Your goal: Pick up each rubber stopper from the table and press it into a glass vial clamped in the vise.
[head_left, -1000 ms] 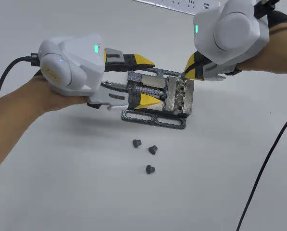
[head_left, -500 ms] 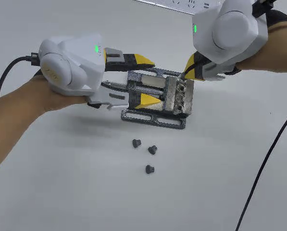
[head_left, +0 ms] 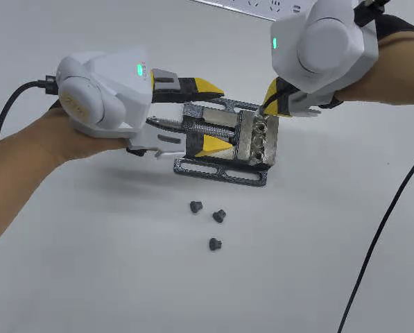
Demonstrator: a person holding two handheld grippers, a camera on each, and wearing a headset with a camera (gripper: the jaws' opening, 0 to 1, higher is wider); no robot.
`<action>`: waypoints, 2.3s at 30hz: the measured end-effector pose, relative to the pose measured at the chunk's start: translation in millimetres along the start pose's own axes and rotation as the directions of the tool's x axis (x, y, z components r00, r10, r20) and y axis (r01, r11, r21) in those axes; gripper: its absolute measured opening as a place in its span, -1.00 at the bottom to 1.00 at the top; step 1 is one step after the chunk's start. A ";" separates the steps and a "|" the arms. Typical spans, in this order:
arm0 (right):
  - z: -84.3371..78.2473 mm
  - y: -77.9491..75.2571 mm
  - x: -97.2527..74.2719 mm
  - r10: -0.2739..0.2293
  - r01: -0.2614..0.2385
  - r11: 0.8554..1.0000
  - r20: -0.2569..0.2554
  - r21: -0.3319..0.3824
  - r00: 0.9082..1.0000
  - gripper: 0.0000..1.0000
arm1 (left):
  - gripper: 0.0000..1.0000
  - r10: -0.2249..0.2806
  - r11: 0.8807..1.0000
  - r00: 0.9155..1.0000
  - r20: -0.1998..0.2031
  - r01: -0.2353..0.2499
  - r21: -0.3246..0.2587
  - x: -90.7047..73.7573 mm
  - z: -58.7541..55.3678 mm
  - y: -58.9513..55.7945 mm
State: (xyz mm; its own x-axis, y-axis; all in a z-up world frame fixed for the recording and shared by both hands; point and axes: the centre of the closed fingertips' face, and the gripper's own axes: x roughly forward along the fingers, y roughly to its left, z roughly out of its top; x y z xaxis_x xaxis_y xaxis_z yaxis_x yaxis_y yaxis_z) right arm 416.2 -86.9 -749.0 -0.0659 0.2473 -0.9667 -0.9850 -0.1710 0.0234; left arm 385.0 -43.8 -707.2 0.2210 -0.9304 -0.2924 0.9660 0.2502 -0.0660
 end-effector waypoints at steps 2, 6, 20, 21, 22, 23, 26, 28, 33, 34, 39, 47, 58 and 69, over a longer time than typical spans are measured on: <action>-0.2 -0.3 0.1 0.006 -0.006 1.000 0.000 0.002 1.000 -0.95 | -0.18 0.001 1.000 1.000 0.000 -0.001 -0.001 -0.2 -0.1 0.7; -0.1 -0.8 0.3 0.010 -0.010 1.000 -0.008 0.006 1.000 -0.95 | -0.18 -0.001 1.000 1.000 0.000 0.001 -0.002 -0.1 0.7 0.5; 0.1 0.1 -0.8 0.007 -0.007 1.000 0.016 0.030 1.000 -0.97 | -0.18 -0.009 1.000 1.000 -0.006 0.009 -0.006 1.9 -2.5 -0.5; 0.2 1.2 -0.5 0.011 -0.012 0.999 0.016 0.030 1.000 -1.00 | -0.18 -0.010 1.000 1.000 -0.006 0.010 -0.006 2.1 -2.4 -0.8; 0.8 0.4 -0.7 0.009 -0.009 1.000 0.016 0.027 1.000 -1.00 | -0.18 -0.010 1.000 1.000 -0.007 0.010 -0.005 2.4 -2.5 -1.2; 0.7 -0.1 -0.9 0.008 -0.008 0.999 0.017 0.032 1.000 -0.99 | -0.18 -0.011 1.000 1.000 -0.006 0.011 -0.005 2.5 -2.6 -1.2; 0.1 -0.7 -1.0 0.007 -0.007 0.999 0.015 0.032 1.000 -0.98 | -0.18 -0.010 1.000 1.000 -0.005 0.010 -0.004 2.1 -2.8 -0.8; 0.1 -0.5 -0.9 0.006 -0.007 0.999 0.014 0.032 1.000 -0.97 | -0.18 -0.009 1.000 1.000 -0.003 0.009 -0.004 1.6 -2.6 -0.3; -0.7 -0.8 -0.9 0.007 -0.008 0.999 0.012 0.036 1.000 -0.97 | -0.18 -0.006 1.000 1.000 -0.004 0.006 -0.003 0.4 -3.3 0.7; -1.0 -1.1 -1.5 0.005 -0.005 0.999 0.010 0.034 1.000 -0.98 | -0.18 -0.006 1.000 1.000 -0.004 0.006 -0.004 0.3 -3.5 0.6; -2.7 -2.1 -1.3 0.008 -0.008 0.999 0.010 0.042 1.000 -0.98 | -0.18 -0.007 1.000 1.000 -0.006 0.007 -0.004 0.7 -3.8 0.0; -2.8 -2.0 -0.2 0.010 -0.009 0.999 -0.019 0.044 1.000 -0.98 | -0.18 -0.009 1.000 1.000 -0.007 0.009 -0.002 1.9 -3.9 -0.5; -5.9 -3.7 2.0 -0.004 0.007 0.999 -0.047 0.054 0.999 -0.98 | -0.19 -0.008 1.000 1.000 -0.004 0.008 0.000 2.5 -3.0 -0.1; -5.5 -4.4 1.0 0.007 -0.006 0.998 -0.015 0.070 1.000 -0.98 | -0.19 -0.013 1.000 1.000 -0.006 0.013 -0.002 6.7 -3.2 0.8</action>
State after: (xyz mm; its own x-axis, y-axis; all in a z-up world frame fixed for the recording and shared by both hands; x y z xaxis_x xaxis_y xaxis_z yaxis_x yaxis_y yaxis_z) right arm 421.4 -91.2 -751.5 -0.0703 0.2321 -0.9702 -0.9933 -0.1053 0.0467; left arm 386.8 -49.0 -712.2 0.2077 -0.9320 -0.2971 0.9685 0.2387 -0.0716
